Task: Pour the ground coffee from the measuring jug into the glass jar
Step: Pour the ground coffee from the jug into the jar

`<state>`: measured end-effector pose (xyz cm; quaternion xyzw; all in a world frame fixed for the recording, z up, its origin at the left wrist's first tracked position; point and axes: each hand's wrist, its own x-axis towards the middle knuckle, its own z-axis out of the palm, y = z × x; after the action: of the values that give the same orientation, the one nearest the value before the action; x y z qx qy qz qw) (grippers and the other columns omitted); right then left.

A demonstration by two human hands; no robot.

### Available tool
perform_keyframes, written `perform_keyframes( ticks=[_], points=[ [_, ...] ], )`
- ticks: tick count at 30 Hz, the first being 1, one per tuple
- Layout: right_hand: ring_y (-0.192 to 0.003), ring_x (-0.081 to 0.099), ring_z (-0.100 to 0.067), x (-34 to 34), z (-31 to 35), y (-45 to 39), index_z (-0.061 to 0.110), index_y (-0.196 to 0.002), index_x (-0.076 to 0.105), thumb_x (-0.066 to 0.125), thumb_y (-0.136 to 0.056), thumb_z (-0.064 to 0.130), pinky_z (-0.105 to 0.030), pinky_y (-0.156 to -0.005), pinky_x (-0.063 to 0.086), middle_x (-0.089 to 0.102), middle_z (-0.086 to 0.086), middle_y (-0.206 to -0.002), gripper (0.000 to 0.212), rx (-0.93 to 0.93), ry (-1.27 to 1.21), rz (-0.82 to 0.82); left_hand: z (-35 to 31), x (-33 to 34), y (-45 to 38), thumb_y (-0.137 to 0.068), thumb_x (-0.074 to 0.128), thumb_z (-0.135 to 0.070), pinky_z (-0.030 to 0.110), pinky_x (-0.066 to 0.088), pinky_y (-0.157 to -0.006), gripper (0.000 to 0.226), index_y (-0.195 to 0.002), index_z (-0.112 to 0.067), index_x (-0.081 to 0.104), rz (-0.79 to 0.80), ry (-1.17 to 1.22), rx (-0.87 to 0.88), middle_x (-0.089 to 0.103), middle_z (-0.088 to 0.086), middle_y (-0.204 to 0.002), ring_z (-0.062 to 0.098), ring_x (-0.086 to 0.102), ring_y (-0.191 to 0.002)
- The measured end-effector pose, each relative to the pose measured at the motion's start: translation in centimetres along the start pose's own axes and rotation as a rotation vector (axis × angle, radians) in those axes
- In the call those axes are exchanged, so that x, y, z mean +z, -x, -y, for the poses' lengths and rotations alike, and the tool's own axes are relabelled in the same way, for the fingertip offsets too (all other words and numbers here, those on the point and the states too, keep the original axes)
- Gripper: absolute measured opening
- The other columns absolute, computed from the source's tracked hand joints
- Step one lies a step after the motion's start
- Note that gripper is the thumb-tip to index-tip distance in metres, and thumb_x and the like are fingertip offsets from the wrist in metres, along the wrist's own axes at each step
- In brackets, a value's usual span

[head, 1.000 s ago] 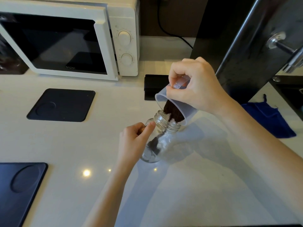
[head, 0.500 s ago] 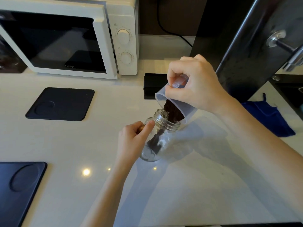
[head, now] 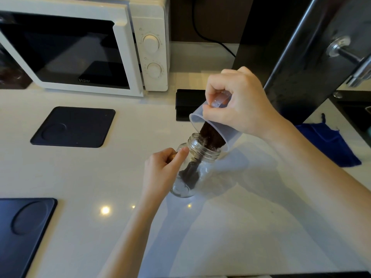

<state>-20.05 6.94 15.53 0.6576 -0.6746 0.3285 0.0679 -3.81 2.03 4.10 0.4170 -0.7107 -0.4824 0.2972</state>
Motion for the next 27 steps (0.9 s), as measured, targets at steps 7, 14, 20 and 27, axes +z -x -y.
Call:
perform_keyframes(
  ticks=[7, 14, 20, 27],
  points=[
    [-0.062, 0.044, -0.013, -0.12, 0.05, 0.08, 0.013, -0.065, 0.056, 0.063, -0.069, 0.022, -0.030, -0.068, 0.036, 0.057, -0.003, -0.063, 0.013, 0.003, -0.006, 0.004, -0.13, 0.00, 0.01, -0.081, 0.059, -0.040, 0.026, 0.021, -0.046, 0.057, -0.056, 0.007, 0.040, -0.006, 0.016, 0.003, 0.025, -0.003, -0.046, 0.011, 0.023, -0.045],
    [-0.062, 0.046, -0.013, -0.01, 0.11, 0.00, 0.013, -0.065, 0.056, 0.064, -0.069, 0.022, -0.031, -0.068, 0.037, 0.056, -0.002, -0.062, 0.013, -0.002, -0.009, -0.005, 0.10, -0.10, -0.03, -0.081, 0.059, -0.041, 0.020, 0.019, -0.042, 0.050, -0.050, -0.007, 0.038, 0.004, 0.034, -0.004, 0.024, -0.009, -0.038, 0.009, 0.023, -0.042],
    [-0.062, 0.046, -0.015, 0.05, 0.34, -0.10, 0.013, -0.065, 0.056, 0.064, -0.070, 0.021, -0.034, -0.068, 0.039, 0.057, -0.004, -0.063, 0.013, -0.022, 0.011, -0.003, 0.17, -0.11, -0.10, -0.081, 0.060, -0.039, 0.018, 0.017, -0.041, 0.050, -0.050, -0.008, 0.037, 0.000, 0.041, -0.011, 0.024, -0.008, -0.034, 0.009, 0.023, -0.039],
    [-0.063, 0.048, -0.018, 0.11, 0.37, -0.15, 0.010, -0.066, 0.057, 0.064, -0.068, 0.021, -0.034, -0.069, 0.039, 0.059, -0.006, -0.063, 0.013, -0.013, 0.017, -0.005, 0.15, -0.17, -0.08, -0.081, 0.060, -0.038, 0.029, 0.020, -0.049, 0.052, -0.048, -0.008, 0.033, 0.009, 0.061, -0.023, 0.022, -0.008, -0.038, 0.010, 0.022, -0.043]
  ],
)
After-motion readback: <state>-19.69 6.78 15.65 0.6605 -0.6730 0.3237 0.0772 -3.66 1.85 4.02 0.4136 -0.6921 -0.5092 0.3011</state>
